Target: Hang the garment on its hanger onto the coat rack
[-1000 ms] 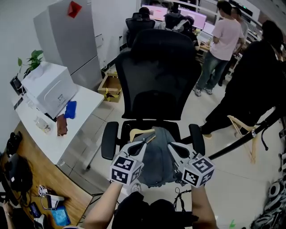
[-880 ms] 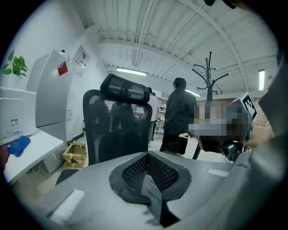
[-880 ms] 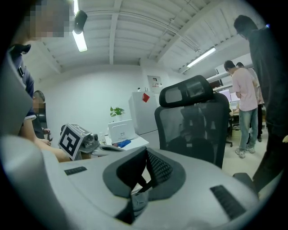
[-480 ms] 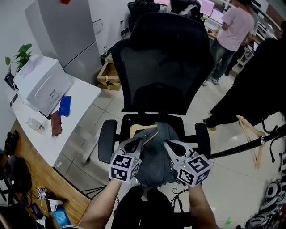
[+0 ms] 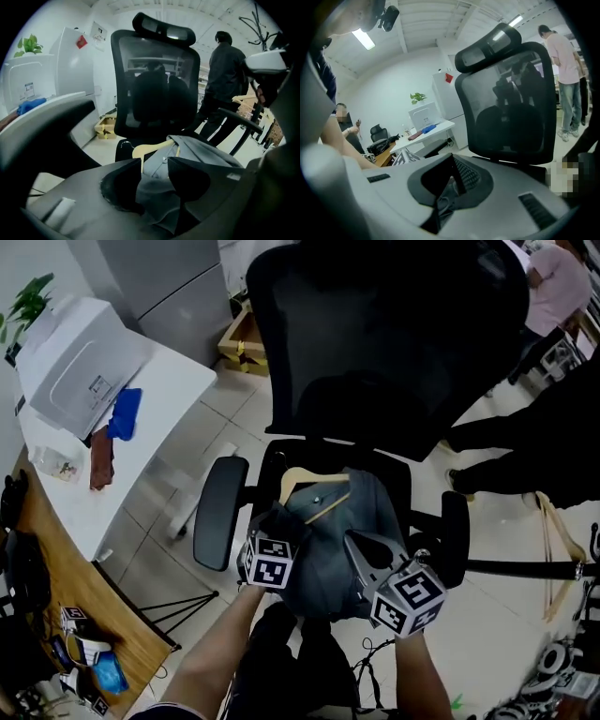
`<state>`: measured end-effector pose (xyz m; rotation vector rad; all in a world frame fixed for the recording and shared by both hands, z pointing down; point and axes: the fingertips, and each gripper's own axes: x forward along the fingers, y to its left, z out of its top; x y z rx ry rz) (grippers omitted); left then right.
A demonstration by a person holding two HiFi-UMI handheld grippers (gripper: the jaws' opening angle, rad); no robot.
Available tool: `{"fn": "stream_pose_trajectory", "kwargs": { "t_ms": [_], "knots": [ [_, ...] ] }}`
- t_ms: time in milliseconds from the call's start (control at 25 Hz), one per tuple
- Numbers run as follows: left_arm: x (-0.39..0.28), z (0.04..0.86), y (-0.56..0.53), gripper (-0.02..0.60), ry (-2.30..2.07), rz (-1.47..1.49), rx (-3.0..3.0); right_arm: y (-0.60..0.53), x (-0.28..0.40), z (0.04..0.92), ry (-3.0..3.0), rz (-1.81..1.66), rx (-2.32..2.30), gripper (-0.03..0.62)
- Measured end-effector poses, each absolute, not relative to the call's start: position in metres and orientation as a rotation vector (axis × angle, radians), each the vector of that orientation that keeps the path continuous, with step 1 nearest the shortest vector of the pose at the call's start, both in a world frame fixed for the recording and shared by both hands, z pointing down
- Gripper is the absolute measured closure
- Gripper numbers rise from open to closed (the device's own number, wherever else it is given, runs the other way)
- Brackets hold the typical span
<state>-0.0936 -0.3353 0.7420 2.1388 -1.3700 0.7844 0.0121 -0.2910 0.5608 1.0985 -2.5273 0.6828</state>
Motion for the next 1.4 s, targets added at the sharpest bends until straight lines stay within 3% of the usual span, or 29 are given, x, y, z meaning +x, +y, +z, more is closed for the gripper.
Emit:
{"fn": "stream_pose_trajectory", "kwargs": {
  "t_ms": [120, 240, 440, 600, 1040, 1240, 1400],
  "knots": [
    [-0.103, 0.789, -0.344, 0.320, -1.350, 0.848, 2.040, -0.294, 0.004, 0.581, -2.521, 0.735, 1.062, 0.594],
    [-0.108, 0.821, -0.354, 0.265, -1.334, 0.863, 1.957, -0.293, 0.002, 0.598, -2.508, 0.779, 1.039, 0.594],
    [-0.114, 0.856, -0.368, 0.259, -1.312, 0.895, 1.831, -0.295, 0.015, 0.619, -2.465, 0.836, 1.041, 0.594],
    [-0.124, 0.865, -0.371, 0.345, -1.376, 0.983, 1.782, -0.299, 0.024, 0.625, -2.451, 0.858, 1.056, 0.594],
    [-0.112, 0.871, -0.361, 0.383, -1.382, 1.145, 1.815, -0.310, 0.029, 0.627, -2.454, 0.879, 1.078, 0.594],
    [-0.119, 0.870, -0.363, 0.468, -1.397, 1.211, 1.779, -0.305, 0.030, 0.627, -2.448, 0.882, 1.095, 0.594],
    [-0.118, 0.854, -0.364, 0.479, -1.398, 1.162, 1.864, -0.303, 0.038, 0.624, -2.438, 0.880, 1.130, 0.594]
  ]
}}
